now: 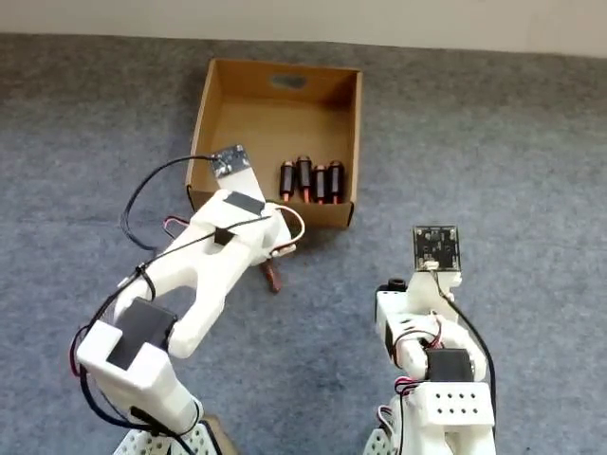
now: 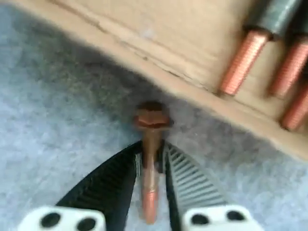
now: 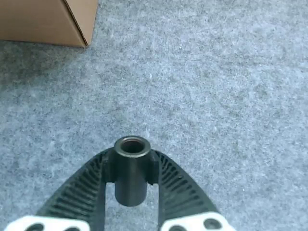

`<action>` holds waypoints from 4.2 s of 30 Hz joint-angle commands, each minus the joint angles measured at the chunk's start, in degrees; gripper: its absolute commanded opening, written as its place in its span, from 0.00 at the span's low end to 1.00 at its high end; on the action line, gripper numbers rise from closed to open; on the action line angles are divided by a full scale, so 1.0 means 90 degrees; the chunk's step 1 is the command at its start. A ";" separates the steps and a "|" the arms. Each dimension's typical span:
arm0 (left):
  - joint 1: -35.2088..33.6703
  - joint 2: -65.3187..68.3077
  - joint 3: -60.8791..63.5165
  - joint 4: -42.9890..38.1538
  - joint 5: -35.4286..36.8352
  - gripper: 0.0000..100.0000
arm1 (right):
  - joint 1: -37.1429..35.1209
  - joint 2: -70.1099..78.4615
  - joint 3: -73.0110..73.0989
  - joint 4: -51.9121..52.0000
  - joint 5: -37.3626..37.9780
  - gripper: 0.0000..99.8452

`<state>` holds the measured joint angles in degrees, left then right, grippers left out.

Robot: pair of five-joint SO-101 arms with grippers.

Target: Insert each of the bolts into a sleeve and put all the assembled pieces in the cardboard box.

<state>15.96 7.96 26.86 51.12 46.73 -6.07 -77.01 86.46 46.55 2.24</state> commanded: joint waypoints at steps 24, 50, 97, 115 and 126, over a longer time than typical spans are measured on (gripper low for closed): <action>0.0083 0.0132 -0.0200 0.1260 -0.3429 0.05 | 0.0034 -0.0083 0.0073 -0.0142 -0.0029 0.01; -0.0034 0.0337 -0.0376 0.0430 -0.3477 0.09 | 0.0034 -0.0093 0.0083 -0.0142 -0.0020 0.01; -0.0034 -0.0962 0.1314 -0.0400 -0.3429 0.01 | -0.0513 0.2437 -0.1284 0.0386 -0.0068 0.01; -0.0034 -0.0923 0.1294 -0.0400 -0.3429 0.01 | -0.0532 0.2466 -0.1158 0.0405 -0.0039 0.11; -0.0034 -0.0923 0.1294 -0.0400 -0.3429 0.01 | -0.0532 0.2838 -0.1040 -0.0034 -0.0020 0.11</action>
<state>15.96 0.75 38.55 49.10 15.87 -10.55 -53.89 77.41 48.13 2.24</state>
